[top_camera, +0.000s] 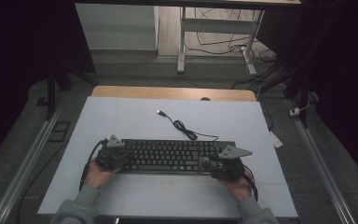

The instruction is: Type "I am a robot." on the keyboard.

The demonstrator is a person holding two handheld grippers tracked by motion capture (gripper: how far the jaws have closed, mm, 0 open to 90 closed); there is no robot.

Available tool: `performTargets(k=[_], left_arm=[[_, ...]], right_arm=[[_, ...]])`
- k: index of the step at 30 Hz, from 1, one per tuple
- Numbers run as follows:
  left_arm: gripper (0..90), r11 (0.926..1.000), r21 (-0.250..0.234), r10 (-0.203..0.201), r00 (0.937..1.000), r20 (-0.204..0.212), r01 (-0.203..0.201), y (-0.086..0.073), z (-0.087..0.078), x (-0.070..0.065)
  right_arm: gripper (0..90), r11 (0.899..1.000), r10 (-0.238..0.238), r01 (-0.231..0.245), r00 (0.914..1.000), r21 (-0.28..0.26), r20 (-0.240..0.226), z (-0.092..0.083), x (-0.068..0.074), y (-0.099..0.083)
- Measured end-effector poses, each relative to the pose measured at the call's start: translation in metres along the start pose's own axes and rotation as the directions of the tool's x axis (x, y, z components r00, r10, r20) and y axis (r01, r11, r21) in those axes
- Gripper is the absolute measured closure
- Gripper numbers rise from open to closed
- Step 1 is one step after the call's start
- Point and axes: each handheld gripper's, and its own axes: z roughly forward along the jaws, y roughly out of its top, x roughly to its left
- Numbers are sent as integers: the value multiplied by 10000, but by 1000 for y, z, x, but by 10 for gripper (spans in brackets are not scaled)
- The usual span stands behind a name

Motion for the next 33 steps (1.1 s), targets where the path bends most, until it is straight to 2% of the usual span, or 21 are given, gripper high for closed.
performTargets(k=[19, 23, 24, 28, 31, 33], left_arm=[[890, 9991, 417, -54, 9997, -228, 64, -1, 12, 1], [892, 9993, 371, -24, 9997, -256, 33, -2, 13, 0], [891, 9995, 324, 48, 9996, -274, -39, -2, 12, 0], [890, 9984, -556, -37, 9999, -138, 29, 1, -1, -1], [884, 9963, -850, -97, 10000, 1, 97, 0, -7, -1], [772, 9949, -1006, -86, 9999, 104, 96, 0, -9, -2]], right_arm=[[534, 10000, -31, 31, 10000, 50, 40, -1, 0, 0], [534, 10000, -9, 9, 10000, 44, 32, -1, 0, 0], [533, 10000, -24, 23, 10000, 66, 36, 0, 0, 0], [533, 10000, -31, 31, 10000, 23, 63, -2, 0, 0], [533, 10000, 9, -9, 10000, -7, 27, -2, -1, -1], [532, 10000, 14, -14, 10000, 5, 52, -2, -2, -1]])
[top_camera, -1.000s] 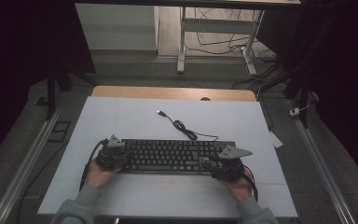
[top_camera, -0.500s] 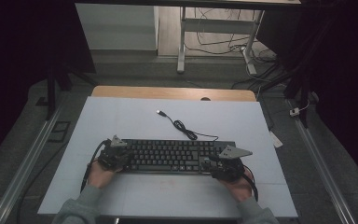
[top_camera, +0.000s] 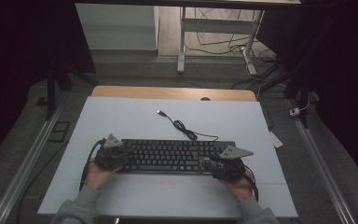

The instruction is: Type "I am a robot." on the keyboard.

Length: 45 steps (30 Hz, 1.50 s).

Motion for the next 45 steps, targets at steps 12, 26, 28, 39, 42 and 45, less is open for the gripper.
performTargets(k=[12, 26, 28, 39, 42, 45], left_arm=[[442, 9995, -287, -74, 9972, 748, 96, 0, -8, -2], [419, 9995, -289, -87, 9937, 1120, 120, 2, -9, -5], [419, 9996, -276, -59, 9934, 1149, 91, 2, -9, -5], [430, 9997, -224, -4, 9918, 1280, 33, 4, -8, -9], [434, 9997, -235, 28, 9898, 1424, 6, 5, -8, -10], [439, 9997, -230, 98, 9890, 1479, -65, 5, -8, -12]], right_arm=[[530, 10000, 36, -36, 10000, -80, 2, -4, -2, -2], [528, 9999, -31, 30, 10000, -148, -38, -3, -1, -1], [528, 9999, -47, 46, 10000, -110, -36, -3, 0, -1], [528, 9999, -51, 50, 9999, -90, -107, 0, 1, -2], [528, 9999, -60, 59, 10000, -98, -76, -1, 0, -2], [529, 9999, -69, 69, 10000, -85, -60, -1, 0, -1]])
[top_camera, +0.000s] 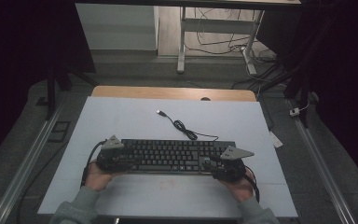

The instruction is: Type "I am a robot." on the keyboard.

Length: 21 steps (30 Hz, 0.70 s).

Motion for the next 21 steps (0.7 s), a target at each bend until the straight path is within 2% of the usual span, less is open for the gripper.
performTargets(k=[9, 21], left_arm=[[462, 9999, 62, 153, 9993, 348, -156, 3, 3, -8], [530, 9970, 523, 541, 9971, 534, -569, 4, 13, -18]], right_arm=[[528, 10000, -16, 16, 10000, 8, 24, 0, 1, 0], [529, 10000, -20, 20, 10000, -26, 5, 0, 1, 0]])
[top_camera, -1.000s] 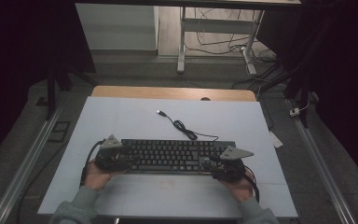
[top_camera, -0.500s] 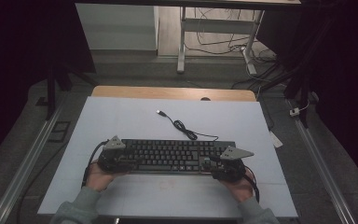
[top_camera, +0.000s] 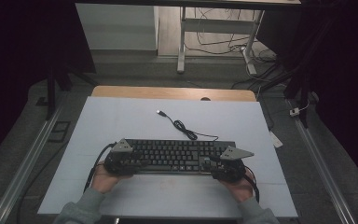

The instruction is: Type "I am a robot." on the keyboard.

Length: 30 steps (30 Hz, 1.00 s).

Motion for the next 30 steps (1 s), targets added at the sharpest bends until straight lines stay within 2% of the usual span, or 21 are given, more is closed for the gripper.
performTargets(k=[5, 11, 18, 30], left_arm=[[650, 9996, 202, 203, 9997, 105, -205, 0, 5, -3], [886, 9969, 559, 542, 9982, 238, -555, 0, 14, -8], [889, 9934, 810, 807, 9966, 147, -816, 0, 21, -13], [890, 9884, 1238, 920, 9954, -259, -881, -3, 32, -14]], right_arm=[[528, 10000, -35, 36, 10000, 66, -48, 1, 1, 0], [529, 9999, -56, 57, 10000, 150, -66, 3, 1, 0], [529, 10000, -30, 30, 10000, 77, -27, 1, 1, 0], [528, 9999, -60, 61, 10000, 92, -24, 1, 1, 0]])
